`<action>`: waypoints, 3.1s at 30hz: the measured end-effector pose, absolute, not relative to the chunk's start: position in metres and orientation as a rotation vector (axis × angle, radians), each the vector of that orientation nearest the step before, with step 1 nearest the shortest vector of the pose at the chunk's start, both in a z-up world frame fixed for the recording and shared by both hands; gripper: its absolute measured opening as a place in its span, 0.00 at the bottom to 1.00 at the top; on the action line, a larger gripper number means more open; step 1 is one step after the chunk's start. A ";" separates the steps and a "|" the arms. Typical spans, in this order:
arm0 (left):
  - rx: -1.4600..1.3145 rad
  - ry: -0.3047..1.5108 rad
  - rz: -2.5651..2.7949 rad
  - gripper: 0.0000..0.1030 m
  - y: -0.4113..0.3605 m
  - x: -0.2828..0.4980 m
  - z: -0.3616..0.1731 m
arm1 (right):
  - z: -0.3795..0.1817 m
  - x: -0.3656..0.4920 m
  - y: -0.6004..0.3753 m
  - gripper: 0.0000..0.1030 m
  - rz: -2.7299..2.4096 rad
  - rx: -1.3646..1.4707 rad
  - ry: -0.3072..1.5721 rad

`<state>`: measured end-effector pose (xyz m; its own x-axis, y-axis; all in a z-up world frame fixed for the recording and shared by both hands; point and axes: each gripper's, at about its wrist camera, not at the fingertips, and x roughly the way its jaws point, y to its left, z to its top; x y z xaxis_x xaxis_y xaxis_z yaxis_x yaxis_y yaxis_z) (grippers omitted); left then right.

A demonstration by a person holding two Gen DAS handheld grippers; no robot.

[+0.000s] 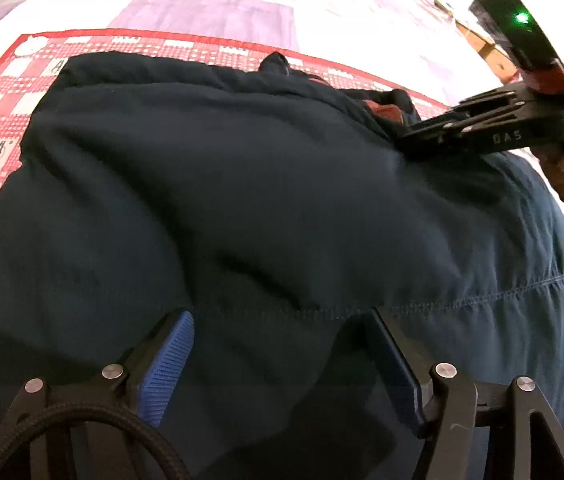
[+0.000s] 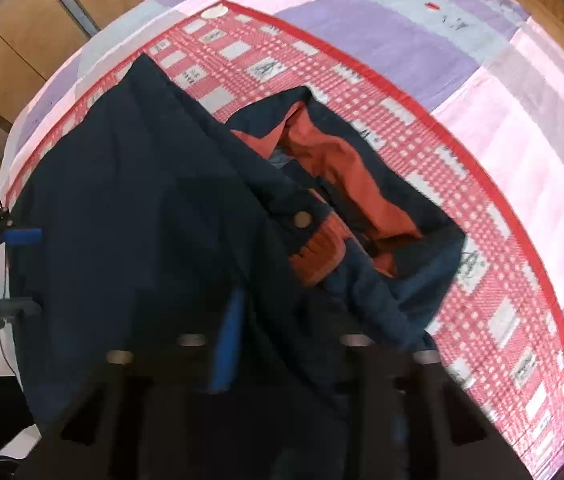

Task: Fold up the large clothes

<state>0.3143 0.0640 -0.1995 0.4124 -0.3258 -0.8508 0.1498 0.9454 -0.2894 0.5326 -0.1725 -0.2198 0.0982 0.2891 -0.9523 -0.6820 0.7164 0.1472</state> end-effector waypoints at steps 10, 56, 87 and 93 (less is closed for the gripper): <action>-0.172 1.109 -0.294 0.74 0.064 0.312 -0.201 | -0.229 0.530 -0.168 0.24 0.723 -0.419 1.307; 0.042 0.975 -0.192 0.96 0.013 0.401 -0.225 | -0.243 0.473 -0.181 0.00 0.167 -0.144 1.038; 0.003 1.013 0.012 1.00 0.098 0.467 -0.249 | -0.257 0.488 -0.351 0.00 -0.202 0.104 1.090; 0.078 0.999 0.009 0.96 0.126 0.465 -0.255 | -0.264 0.483 -0.370 0.00 -0.241 0.103 1.095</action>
<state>0.4647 0.1258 -0.2554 0.5417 0.0439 -0.8394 0.0282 0.9971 0.0703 0.4827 -0.3700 -0.2639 0.4352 -0.1426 -0.8889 0.2437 0.9692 -0.0362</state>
